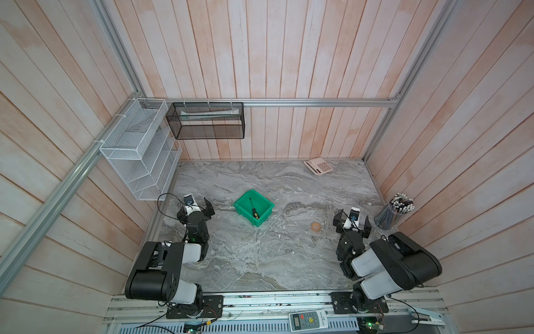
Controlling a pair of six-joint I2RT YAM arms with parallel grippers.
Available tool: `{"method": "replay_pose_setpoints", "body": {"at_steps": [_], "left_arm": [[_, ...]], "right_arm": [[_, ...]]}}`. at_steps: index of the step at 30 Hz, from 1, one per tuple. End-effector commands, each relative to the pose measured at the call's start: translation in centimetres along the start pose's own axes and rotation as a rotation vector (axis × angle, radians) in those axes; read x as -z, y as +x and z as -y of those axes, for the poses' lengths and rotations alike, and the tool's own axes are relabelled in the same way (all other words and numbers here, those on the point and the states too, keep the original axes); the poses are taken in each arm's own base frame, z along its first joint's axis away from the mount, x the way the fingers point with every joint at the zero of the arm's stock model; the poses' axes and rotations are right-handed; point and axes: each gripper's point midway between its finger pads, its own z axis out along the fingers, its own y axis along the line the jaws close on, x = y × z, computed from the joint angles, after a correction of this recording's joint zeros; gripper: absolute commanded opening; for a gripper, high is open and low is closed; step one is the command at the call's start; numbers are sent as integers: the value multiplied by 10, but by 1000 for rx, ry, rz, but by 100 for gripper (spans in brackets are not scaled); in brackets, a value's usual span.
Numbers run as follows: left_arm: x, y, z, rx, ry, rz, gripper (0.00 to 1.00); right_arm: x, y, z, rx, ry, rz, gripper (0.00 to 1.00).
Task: Put the screwdriver in the bin
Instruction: Reset both arms
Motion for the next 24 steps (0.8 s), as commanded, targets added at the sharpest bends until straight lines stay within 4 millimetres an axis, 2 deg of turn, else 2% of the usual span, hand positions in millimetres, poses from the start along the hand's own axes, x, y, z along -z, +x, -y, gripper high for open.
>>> {"method": "replay_pose_setpoints", "body": {"at_steps": [1, 6, 9, 11, 15, 17, 21, 24], "left_arm": [[5, -11, 14, -53, 79, 72, 100], [7, -11, 14, -50, 84, 73, 100], [15, -10, 19, -56, 139, 95, 100], [20, -1, 38, -106, 278, 115, 100], [9, 1, 40, -98, 286, 65, 100], [2, 3, 39, -83, 290, 41, 100], [0, 4, 38, -81, 290, 34, 100], [0, 5, 39, -84, 292, 21, 100]], "right_arm": [[3, -47, 13, -139, 62, 169, 98], [-4, -39, 4, -104, 57, 145, 98], [-5, -38, 3, -100, 63, 139, 98], [-4, -38, 7, -113, 73, 139, 98], [-4, -37, 11, -131, 81, 138, 98], [-2, -35, 25, -191, 115, 138, 98], [9, -23, 69, -369, 197, 141, 98], [11, -20, 81, -419, 221, 145, 98]]}}
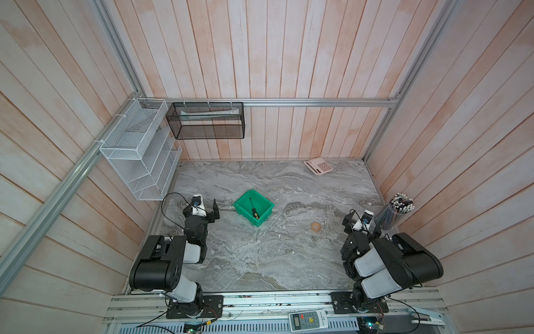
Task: Put the screwdriver in the bin
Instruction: Reset both arms
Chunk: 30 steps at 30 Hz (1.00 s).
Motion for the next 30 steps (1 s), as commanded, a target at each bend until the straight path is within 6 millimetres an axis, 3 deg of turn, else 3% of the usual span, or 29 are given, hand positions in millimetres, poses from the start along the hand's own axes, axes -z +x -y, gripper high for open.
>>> {"method": "replay_pose_setpoints", "body": {"at_steps": [1, 4, 10, 14, 17, 18, 20, 30], "left_arm": [[-2, 0, 4, 2, 26, -9, 100], [-2, 0, 3, 2, 26, -12, 100], [-2, 0, 4, 3, 28, -12, 100], [-2, 1, 4, 2, 28, -13, 100], [-2, 1, 4, 2, 28, -13, 100], [-2, 1, 4, 2, 29, -14, 100], [-3, 0, 4, 2, 30, -12, 100], [-3, 1, 3, 2, 28, -15, 100]], "right_arm": [[13, -27, 23, -243, 19, 114, 98], [11, -29, 15, -214, -18, 116, 98], [-1, -25, -26, -102, -161, 77, 98], [-13, -12, -68, 0, -324, 10, 98], [-36, 3, -79, 1, -358, -54, 98], [-38, 13, -78, -6, -364, -121, 98], [-37, 7, -76, -13, -373, -81, 98], [-38, 11, -77, -12, -371, -104, 98]]}}
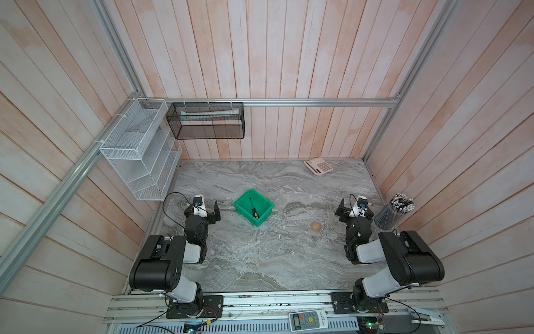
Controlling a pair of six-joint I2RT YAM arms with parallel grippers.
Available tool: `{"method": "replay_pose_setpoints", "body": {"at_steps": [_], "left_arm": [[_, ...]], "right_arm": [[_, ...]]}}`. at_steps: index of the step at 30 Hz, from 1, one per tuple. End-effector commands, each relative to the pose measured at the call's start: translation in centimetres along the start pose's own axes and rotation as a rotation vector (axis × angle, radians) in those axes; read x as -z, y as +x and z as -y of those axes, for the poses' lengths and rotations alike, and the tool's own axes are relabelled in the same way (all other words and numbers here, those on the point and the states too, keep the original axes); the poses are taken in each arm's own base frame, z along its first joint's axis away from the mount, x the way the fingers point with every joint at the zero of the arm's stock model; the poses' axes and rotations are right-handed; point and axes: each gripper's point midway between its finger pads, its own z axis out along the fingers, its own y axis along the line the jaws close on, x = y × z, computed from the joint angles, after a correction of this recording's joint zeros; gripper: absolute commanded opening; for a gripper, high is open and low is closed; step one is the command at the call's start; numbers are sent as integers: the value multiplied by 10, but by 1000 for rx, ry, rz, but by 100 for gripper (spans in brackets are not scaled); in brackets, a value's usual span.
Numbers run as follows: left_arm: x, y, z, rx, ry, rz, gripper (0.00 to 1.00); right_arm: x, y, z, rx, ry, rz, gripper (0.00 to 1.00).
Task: Put the screwdriver in the bin
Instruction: Reset both arms
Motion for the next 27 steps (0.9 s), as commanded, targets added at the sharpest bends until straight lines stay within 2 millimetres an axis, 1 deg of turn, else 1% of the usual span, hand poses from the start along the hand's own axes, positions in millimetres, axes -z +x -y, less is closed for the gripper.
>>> {"method": "replay_pose_setpoints", "body": {"at_steps": [1, 27], "left_arm": [[-3, -6, 0, 4, 9, 13, 100], [-3, -6, 0, 5, 9, 13, 100]], "right_arm": [[-2, 3, -3, -8, -15, -16, 98], [-2, 3, -3, -8, -15, -14, 98]]}}
